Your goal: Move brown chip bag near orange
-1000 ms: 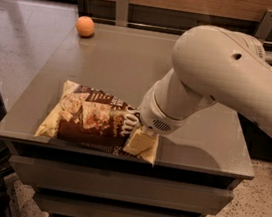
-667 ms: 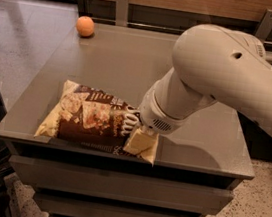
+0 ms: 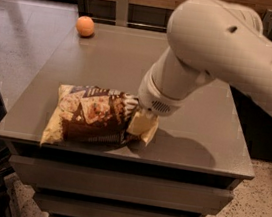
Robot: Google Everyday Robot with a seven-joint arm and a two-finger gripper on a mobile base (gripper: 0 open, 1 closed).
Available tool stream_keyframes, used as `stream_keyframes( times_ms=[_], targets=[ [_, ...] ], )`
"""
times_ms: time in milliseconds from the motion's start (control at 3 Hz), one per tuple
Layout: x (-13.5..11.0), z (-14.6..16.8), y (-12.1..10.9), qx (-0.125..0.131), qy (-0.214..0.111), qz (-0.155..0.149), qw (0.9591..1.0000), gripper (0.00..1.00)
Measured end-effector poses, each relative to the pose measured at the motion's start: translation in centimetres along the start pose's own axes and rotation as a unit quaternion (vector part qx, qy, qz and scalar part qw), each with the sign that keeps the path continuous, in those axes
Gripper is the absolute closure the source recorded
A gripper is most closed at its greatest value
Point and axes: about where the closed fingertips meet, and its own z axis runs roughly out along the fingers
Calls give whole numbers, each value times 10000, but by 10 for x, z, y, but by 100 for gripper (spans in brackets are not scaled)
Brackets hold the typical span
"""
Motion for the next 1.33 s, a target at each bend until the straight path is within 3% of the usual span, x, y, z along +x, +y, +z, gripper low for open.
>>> stream_keyframes(
  times_ms=[333,667,1333],
  targets=[
    [-22,-24,-49,79,439,-322,9985,100],
    [-46,-50,-93,246,537,-563,9967,100],
    [-90,-103,-165,824,565,-849,9914,100]
  ],
)
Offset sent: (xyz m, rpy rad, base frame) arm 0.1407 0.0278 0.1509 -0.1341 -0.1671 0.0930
